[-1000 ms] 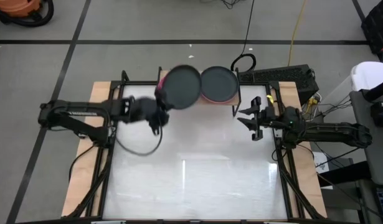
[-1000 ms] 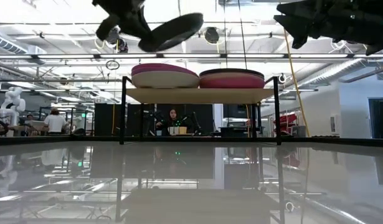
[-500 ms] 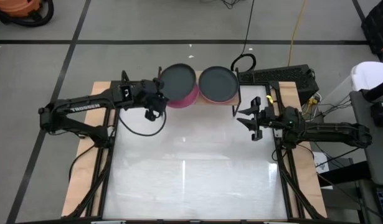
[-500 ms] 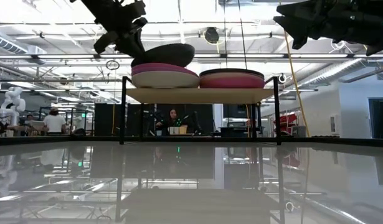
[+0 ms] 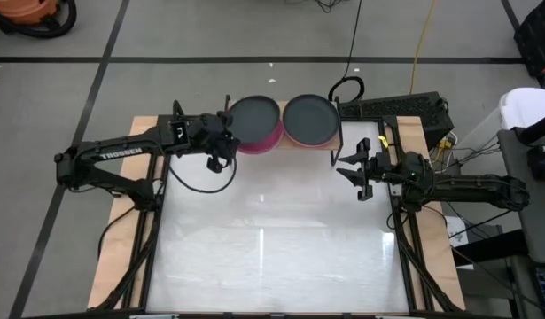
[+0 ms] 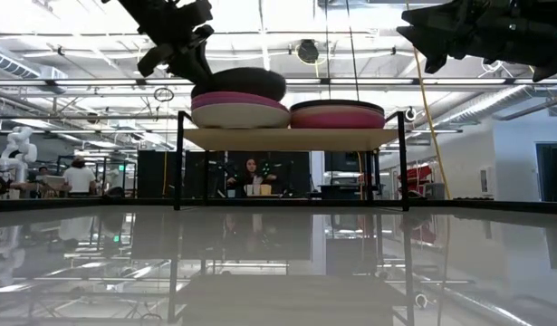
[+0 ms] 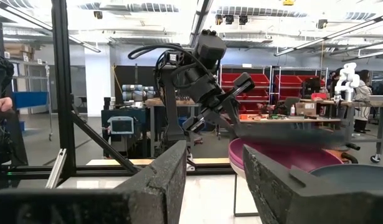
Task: Place and stack plates onto a shelf
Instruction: Stack the black plate on top of the pink plate on the shelf, then return to Home Position
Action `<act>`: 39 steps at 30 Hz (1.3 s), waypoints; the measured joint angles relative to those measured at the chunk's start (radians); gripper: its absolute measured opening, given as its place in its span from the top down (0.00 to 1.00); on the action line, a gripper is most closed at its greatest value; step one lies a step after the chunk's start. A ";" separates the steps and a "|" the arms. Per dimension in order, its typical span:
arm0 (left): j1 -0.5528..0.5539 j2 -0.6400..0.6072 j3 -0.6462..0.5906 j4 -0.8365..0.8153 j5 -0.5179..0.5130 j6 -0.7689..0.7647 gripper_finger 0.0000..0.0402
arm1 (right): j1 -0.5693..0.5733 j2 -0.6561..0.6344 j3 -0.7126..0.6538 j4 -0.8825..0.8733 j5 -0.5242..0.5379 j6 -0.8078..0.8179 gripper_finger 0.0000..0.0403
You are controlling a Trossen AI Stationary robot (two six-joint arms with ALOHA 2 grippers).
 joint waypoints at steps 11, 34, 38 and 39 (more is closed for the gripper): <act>-0.017 -0.028 0.000 0.067 -0.014 -0.039 0.72 | 0.000 -0.001 0.000 -0.010 0.000 -0.007 0.66; -0.126 -0.535 0.000 0.044 0.018 -0.587 0.72 | -0.002 -0.029 0.000 -0.071 -0.002 -0.001 0.66; -0.127 -0.615 -0.037 0.019 0.025 -0.647 0.72 | -0.017 -0.074 0.000 -0.147 -0.002 -0.004 0.66; -0.127 -0.638 -0.058 0.020 0.024 -0.653 0.72 | -0.023 -0.089 0.000 -0.172 -0.002 -0.006 0.66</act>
